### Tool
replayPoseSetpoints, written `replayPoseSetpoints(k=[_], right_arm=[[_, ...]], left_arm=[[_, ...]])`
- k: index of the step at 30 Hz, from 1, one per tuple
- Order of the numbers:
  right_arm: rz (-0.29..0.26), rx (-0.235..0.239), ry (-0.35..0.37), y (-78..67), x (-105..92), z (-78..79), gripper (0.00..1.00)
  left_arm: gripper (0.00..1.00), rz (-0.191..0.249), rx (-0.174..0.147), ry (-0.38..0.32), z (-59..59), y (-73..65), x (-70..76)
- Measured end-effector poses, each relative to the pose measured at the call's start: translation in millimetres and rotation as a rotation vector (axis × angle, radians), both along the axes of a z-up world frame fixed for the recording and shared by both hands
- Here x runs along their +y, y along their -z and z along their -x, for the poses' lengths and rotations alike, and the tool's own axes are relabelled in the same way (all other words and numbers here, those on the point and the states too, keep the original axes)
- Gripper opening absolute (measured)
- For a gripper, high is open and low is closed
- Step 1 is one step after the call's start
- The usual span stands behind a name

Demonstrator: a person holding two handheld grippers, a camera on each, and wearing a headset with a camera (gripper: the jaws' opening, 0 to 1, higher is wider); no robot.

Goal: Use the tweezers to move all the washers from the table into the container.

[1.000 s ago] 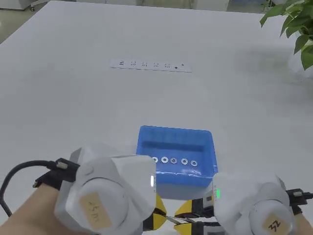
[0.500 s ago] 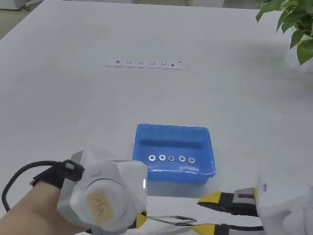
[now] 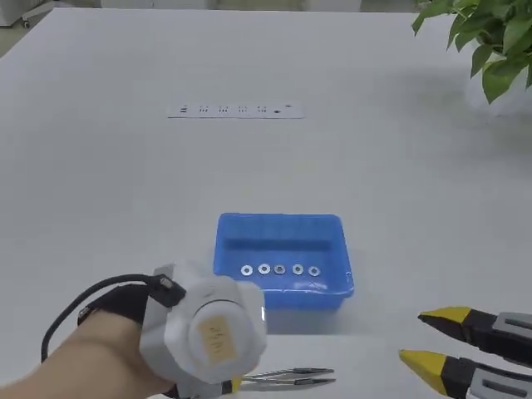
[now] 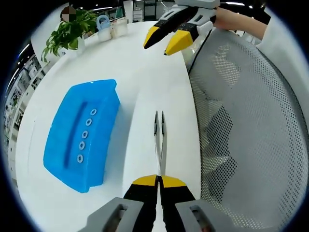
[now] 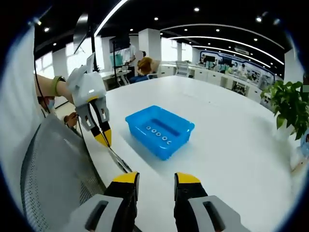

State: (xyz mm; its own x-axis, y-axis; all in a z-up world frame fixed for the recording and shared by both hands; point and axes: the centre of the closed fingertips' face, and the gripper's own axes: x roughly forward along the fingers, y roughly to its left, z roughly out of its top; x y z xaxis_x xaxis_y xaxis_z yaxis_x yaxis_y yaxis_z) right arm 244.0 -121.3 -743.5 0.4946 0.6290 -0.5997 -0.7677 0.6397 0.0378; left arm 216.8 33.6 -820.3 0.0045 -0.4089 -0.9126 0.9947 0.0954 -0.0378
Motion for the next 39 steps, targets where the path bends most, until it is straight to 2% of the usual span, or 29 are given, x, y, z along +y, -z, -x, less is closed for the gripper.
replayPoseSetpoints(k=[8, 15, 16, 18, 20, 22, 25, 27, 29, 31, 32, 33, 35, 36, 39], right_arm=[[-0.020, -0.032, 0.043, -12.4, -9.9, 0.9, 0.26], [-0.057, -0.090, 0.095, -32.5, -21.2, 1.9, 0.26], [-0.066, -0.096, 0.100, -35.2, -22.1, 2.1, 0.27], [-0.088, -0.111, 0.113, -41.4, -23.3, 2.6, 0.28], [-0.117, -0.133, 0.125, -50.0, -24.0, 3.2, 0.29], [-0.154, -0.148, 0.140, -58.6, -24.8, 3.5, 0.31], [-0.211, -0.170, 0.173, -70.3, -28.6, 2.1, 0.36], [-0.252, -0.184, 0.201, -78.0, -32.3, 0.0, 0.40], [-0.279, -0.182, 0.214, -81.0, -36.2, -1.3, 0.43], [-0.289, -0.177, 0.237, -80.7, -41.0, -4.2, 0.45], [-0.289, -0.181, 0.244, -80.4, -42.5, -5.5, 0.46], [-0.287, -0.184, 0.247, -80.3, -43.2, -6.1, 0.46], [-0.292, -0.196, 0.258, -81.5, -44.7, -7.9, 0.49], [-0.296, -0.198, 0.263, -81.7, -45.5, -8.6, 0.51], [-0.316, -0.205, 0.275, -83.2, -46.6, -10.6, 0.57]], left_arm=[[0.00, -0.026, -0.018, 0.001, -1.5, 6.2, 0.7], [0.00, -0.013, -0.039, -0.014, -1.4, 4.5, -1.0], [0.04, 0.009, -0.056, -0.044, -3.2, 1.9, -2.9], [0.13, 0.047, -0.064, -0.099, -3.3, -3.3, -3.9], [0.18, 0.083, -0.079, -0.150, -3.9, -9.7, -3.0], [0.22, 0.145, -0.099, -0.237, -4.1, -19.8, -1.0], [0.30, 0.277, -0.122, -0.401, -0.8, -41.7, 5.8], [0.36, 0.333, -0.157, -0.474, -0.1, -53.9, 12.8], [0.41, 0.399, -0.224, -0.554, 3.0, -72.7, 25.9], [0.44, 0.423, -0.263, -0.620, 4.8, -84.5, 37.2], [0.44, 0.437, -0.289, -0.642, 5.0, -90.7, 41.7], [0.45, 0.464, -0.329, -0.681, 4.2, -100.7, 48.7], [0.47, 0.493, -0.375, -0.732, 4.5, -113.3, 58.2], [0.51, 0.515, -0.417, -0.762, 3.3, -122.5, 64.5], [0.66, 0.553, -0.484, -0.830, 2.4, -138.7, 77.4]])
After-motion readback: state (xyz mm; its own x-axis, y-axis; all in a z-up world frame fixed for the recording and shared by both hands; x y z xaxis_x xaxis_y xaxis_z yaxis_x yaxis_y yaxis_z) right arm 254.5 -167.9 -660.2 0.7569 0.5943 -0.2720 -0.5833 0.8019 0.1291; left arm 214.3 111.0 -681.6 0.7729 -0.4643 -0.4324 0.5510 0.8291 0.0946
